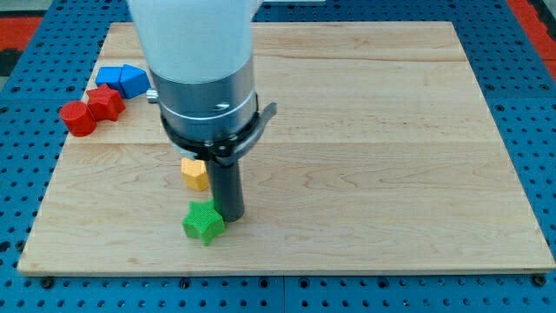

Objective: Move the green circle to the top of the yellow heart

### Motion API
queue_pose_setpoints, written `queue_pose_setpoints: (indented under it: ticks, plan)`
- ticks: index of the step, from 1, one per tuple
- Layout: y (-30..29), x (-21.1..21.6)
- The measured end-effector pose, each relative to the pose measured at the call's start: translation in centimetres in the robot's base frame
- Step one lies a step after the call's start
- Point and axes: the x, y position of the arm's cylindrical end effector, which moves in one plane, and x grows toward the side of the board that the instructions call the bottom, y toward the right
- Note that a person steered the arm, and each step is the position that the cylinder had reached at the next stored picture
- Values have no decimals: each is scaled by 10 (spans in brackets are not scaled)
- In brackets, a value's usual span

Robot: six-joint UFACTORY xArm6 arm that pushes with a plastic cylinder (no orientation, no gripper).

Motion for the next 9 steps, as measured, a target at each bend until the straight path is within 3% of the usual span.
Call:
queue_pose_setpoints:
  ticks: [1, 2, 3, 5, 7, 9]
  plan:
    - [-7, -2]
    - [30, -26]
    - [70, -69]
    - [47, -161]
    - [-7, -172]
    - [6, -174]
